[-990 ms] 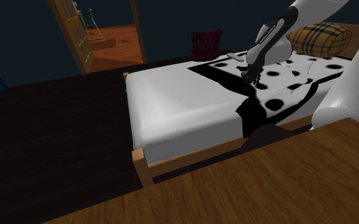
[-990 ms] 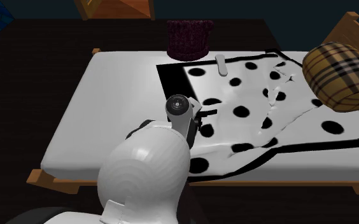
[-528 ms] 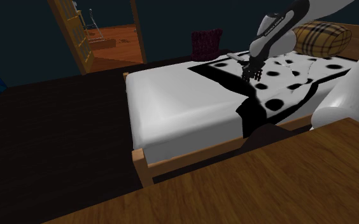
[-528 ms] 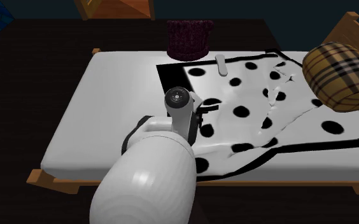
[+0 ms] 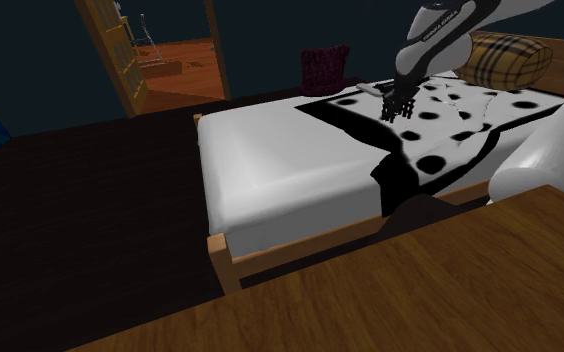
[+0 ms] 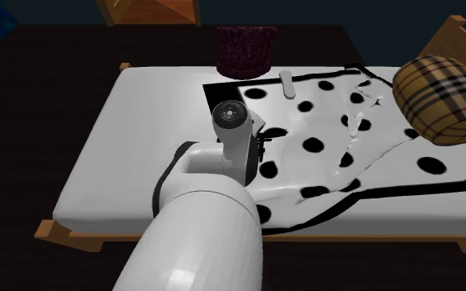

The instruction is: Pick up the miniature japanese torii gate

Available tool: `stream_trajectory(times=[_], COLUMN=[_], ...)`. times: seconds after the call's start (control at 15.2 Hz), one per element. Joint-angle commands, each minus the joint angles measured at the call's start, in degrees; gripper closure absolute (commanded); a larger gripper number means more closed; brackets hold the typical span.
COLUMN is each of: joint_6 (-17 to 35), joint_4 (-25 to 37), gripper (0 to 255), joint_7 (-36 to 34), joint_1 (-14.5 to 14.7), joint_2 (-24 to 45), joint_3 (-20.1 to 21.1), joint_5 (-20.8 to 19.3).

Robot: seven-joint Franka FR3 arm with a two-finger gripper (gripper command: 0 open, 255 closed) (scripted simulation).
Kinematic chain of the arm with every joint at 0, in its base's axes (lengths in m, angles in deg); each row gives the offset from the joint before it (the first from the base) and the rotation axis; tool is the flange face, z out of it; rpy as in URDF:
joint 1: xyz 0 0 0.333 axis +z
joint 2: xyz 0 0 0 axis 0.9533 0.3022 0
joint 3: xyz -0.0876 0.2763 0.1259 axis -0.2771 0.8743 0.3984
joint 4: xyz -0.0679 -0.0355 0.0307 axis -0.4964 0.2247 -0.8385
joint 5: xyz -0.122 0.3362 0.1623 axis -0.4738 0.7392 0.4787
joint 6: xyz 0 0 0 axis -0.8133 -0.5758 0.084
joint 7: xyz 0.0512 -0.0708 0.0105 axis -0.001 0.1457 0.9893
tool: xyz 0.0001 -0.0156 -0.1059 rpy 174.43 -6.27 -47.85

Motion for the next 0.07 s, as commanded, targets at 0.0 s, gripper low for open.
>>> stream_trajectory(times=[0.0], joint_6=[-0.7], joint_4=[0.2], gripper=[255], joint_7=[-0.1], joint_1=[-0.1], joint_2=[-0.5], joint_3=[0.1], joint_5=[-0.2])
